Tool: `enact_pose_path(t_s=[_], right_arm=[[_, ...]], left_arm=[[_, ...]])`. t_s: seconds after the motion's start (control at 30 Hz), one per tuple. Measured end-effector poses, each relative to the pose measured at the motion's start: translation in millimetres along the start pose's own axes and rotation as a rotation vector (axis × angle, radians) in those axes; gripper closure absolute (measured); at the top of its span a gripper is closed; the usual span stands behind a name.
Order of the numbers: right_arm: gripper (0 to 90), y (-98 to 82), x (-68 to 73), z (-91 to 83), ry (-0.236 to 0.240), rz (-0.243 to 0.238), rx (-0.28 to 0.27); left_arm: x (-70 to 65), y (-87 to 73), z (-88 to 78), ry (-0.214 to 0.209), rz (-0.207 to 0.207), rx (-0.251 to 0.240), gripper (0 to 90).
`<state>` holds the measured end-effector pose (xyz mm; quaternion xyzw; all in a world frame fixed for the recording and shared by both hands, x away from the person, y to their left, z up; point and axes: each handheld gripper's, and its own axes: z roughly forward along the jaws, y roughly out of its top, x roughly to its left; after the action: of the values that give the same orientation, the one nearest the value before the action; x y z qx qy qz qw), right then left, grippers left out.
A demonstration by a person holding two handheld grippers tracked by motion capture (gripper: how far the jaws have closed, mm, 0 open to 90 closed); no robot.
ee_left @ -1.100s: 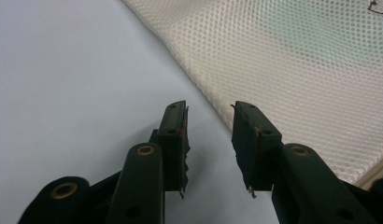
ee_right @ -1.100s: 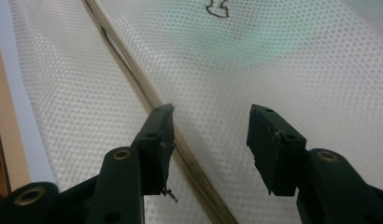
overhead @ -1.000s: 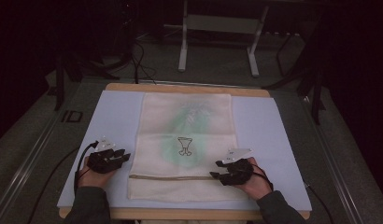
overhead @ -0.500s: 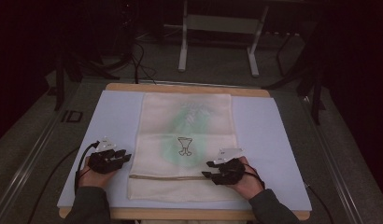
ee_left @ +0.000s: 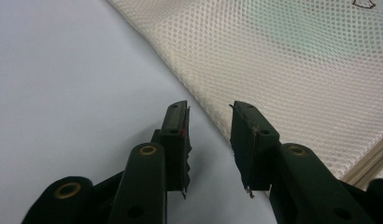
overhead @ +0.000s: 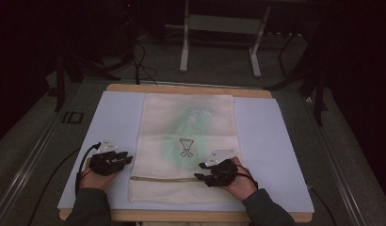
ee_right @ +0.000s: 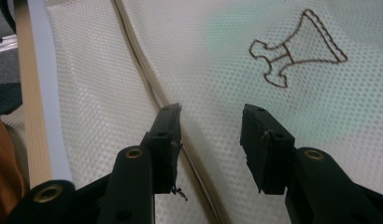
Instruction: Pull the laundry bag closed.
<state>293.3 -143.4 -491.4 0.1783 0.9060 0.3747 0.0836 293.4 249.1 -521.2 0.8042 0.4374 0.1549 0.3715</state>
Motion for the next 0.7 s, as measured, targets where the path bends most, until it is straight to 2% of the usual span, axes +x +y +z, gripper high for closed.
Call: enact_pose_path(t_s=[0.7], right_arm=[[61.3,31.3,18.9,25.5,0.048,-0.064,-0.01]], left_arm=[[-0.5,0.1,0.7,-0.009,0.009,0.006,66.4]])
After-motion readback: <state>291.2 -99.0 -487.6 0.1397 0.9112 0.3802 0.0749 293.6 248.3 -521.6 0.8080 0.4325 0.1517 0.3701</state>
